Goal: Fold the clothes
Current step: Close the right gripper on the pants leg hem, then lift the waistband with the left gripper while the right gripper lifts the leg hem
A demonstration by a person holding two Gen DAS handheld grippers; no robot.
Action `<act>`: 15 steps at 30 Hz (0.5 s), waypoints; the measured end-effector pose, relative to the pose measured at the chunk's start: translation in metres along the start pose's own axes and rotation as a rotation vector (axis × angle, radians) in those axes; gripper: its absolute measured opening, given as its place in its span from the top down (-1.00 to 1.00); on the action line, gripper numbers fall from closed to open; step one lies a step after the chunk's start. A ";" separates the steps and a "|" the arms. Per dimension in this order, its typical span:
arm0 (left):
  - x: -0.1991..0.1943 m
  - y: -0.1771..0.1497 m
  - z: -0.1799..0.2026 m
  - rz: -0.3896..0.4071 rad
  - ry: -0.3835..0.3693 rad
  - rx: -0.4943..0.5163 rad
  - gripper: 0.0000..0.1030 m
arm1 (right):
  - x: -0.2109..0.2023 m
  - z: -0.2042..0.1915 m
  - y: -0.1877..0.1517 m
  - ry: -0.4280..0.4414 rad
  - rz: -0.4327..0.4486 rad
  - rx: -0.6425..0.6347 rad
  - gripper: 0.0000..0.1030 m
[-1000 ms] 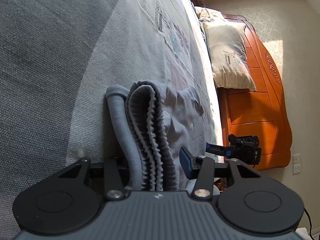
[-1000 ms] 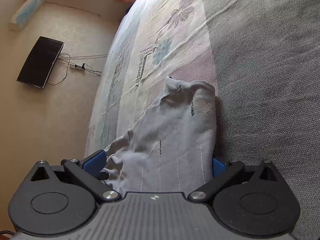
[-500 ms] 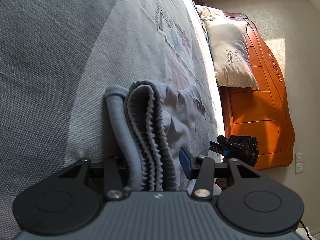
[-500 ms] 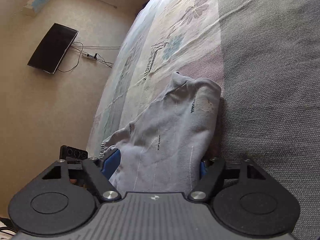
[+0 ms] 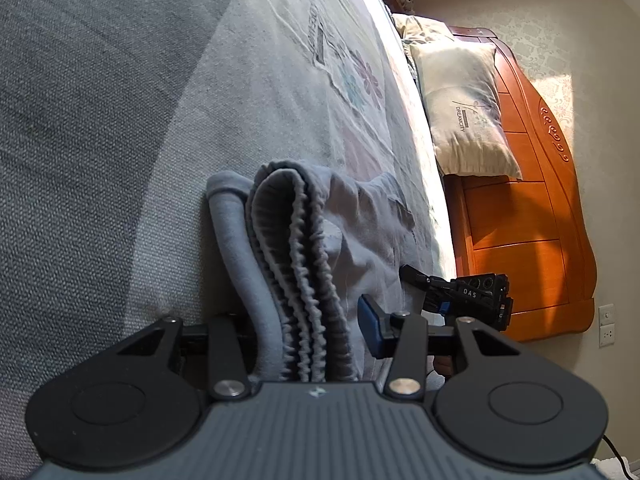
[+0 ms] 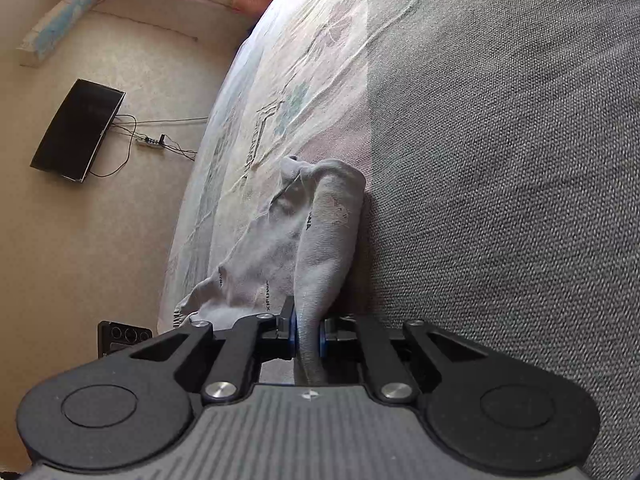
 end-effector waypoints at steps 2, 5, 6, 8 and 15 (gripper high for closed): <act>0.000 0.001 -0.001 -0.002 -0.004 -0.003 0.12 | 0.002 -0.005 -0.001 0.016 -0.030 -0.006 0.33; 0.001 0.002 -0.001 -0.005 -0.006 -0.001 0.12 | 0.007 -0.020 -0.002 0.022 -0.080 -0.074 -0.11; 0.001 0.002 -0.001 -0.004 -0.007 -0.001 0.12 | 0.008 -0.022 -0.002 0.017 -0.083 -0.094 -0.12; 0.000 0.002 -0.002 -0.003 -0.008 0.000 0.12 | 0.009 -0.025 -0.003 0.012 -0.088 -0.128 -0.10; -0.002 -0.002 -0.001 0.009 0.003 0.000 0.13 | 0.004 -0.007 -0.004 -0.024 -0.028 -0.091 0.85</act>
Point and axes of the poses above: each gripper's, at about its wrist camera, not at the fingertips, and x roughly the way its jaws point, z to its right, y to its top, the point moved 1 cm from there along x, roughly the way its jaws point, and after that the axes turned 15 degrees about x, right-handed, at the moved point
